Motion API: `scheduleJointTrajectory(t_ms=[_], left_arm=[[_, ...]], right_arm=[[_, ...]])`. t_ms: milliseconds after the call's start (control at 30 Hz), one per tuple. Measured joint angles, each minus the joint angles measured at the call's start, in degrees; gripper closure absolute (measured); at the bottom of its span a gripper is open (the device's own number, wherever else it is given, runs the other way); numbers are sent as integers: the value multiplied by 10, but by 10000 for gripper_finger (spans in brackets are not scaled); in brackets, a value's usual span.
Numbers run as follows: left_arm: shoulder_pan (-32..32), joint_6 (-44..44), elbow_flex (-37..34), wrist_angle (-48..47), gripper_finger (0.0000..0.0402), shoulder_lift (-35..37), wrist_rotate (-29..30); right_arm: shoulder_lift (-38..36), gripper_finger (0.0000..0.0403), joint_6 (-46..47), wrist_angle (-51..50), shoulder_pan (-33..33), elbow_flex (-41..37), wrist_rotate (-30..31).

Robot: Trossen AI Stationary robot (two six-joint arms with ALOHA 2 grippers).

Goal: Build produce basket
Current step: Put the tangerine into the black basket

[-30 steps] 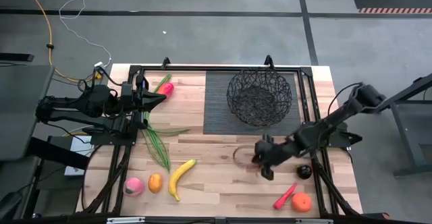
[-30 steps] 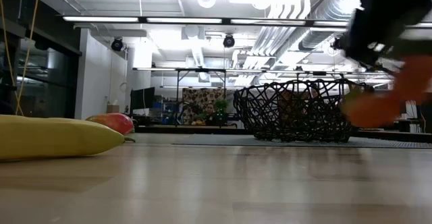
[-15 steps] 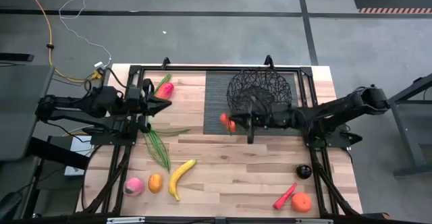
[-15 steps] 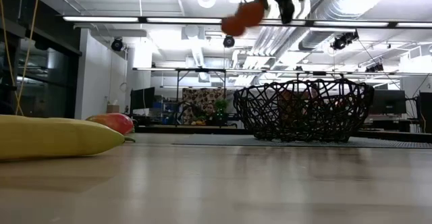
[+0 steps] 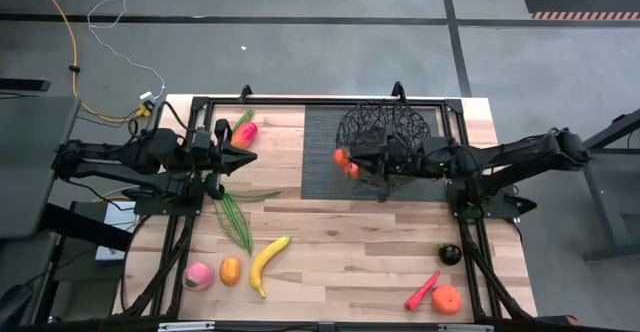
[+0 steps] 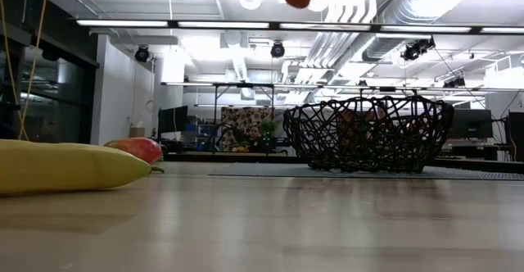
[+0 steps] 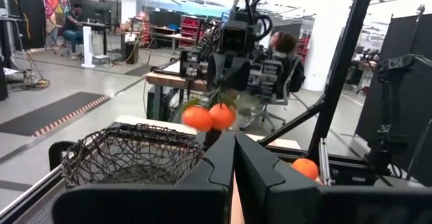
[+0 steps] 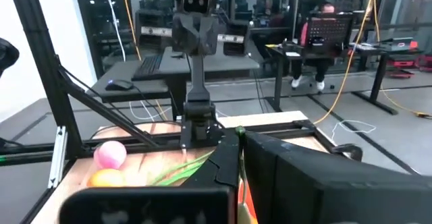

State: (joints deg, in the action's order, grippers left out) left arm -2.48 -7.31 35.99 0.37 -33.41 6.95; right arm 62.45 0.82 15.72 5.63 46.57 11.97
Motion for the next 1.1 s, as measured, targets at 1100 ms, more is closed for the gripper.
scheduleJointTrajectory(t_ms=[1100], left_arm=[[0,-22,0,0,401,0,17]], right_arm=[[75,403,118,-507,-262,128,43]])
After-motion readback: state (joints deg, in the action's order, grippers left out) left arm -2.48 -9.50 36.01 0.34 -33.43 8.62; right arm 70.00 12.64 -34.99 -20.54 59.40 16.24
